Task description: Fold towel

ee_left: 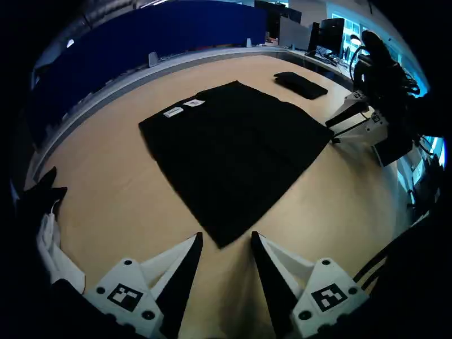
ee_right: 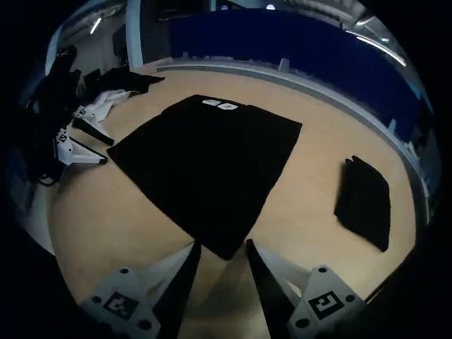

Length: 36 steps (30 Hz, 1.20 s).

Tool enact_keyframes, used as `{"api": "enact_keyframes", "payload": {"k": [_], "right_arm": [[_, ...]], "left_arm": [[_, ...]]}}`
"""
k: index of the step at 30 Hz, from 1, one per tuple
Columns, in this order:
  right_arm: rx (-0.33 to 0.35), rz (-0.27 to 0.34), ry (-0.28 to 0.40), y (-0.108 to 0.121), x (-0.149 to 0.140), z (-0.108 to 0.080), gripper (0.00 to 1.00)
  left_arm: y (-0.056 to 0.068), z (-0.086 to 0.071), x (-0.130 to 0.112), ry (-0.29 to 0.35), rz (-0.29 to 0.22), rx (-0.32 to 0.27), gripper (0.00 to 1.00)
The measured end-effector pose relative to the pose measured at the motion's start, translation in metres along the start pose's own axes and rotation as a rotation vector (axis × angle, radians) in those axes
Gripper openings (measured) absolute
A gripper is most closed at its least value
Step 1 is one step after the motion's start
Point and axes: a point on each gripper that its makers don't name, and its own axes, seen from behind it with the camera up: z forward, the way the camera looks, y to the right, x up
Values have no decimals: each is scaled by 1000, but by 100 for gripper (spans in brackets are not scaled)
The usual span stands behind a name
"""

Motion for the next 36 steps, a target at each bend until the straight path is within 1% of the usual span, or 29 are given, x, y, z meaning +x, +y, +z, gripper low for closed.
{"api": "enact_keyframes", "payload": {"k": [2,4,8,10,12,14,16,20,24,30,36], "right_arm": [[1,-1,2,-1,0,0,50],[2,-1,3,-2,1,0,48],[-1,3,3,-1,2,0,39],[-4,4,3,-1,2,1,30],[-8,5,3,0,1,1,23],[-8,9,3,0,1,1,22],[-8,14,1,0,1,1,21],[-9,27,-5,0,1,1,19],[-4,33,-13,-1,0,-2,18],[-14,29,-16,3,0,-5,17],[-18,34,-3,7,9,-12,17]], "left_arm": [[1,2,0,-1,1,-2,58],[2,3,1,-1,1,-3,56],[5,5,2,-3,3,-6,47],[6,5,2,-5,5,-7,42],[7,4,2,-8,5,-9,38],[7,4,2,-10,4,-6,34],[6,4,2,-11,-5,5,26],[2,3,2,-9,-42,27,10],[3,2,3,-5,-61,28,9],[12,0,4,-4,-74,-2,9],[14,-7,13,17,-95,1,8]]}}
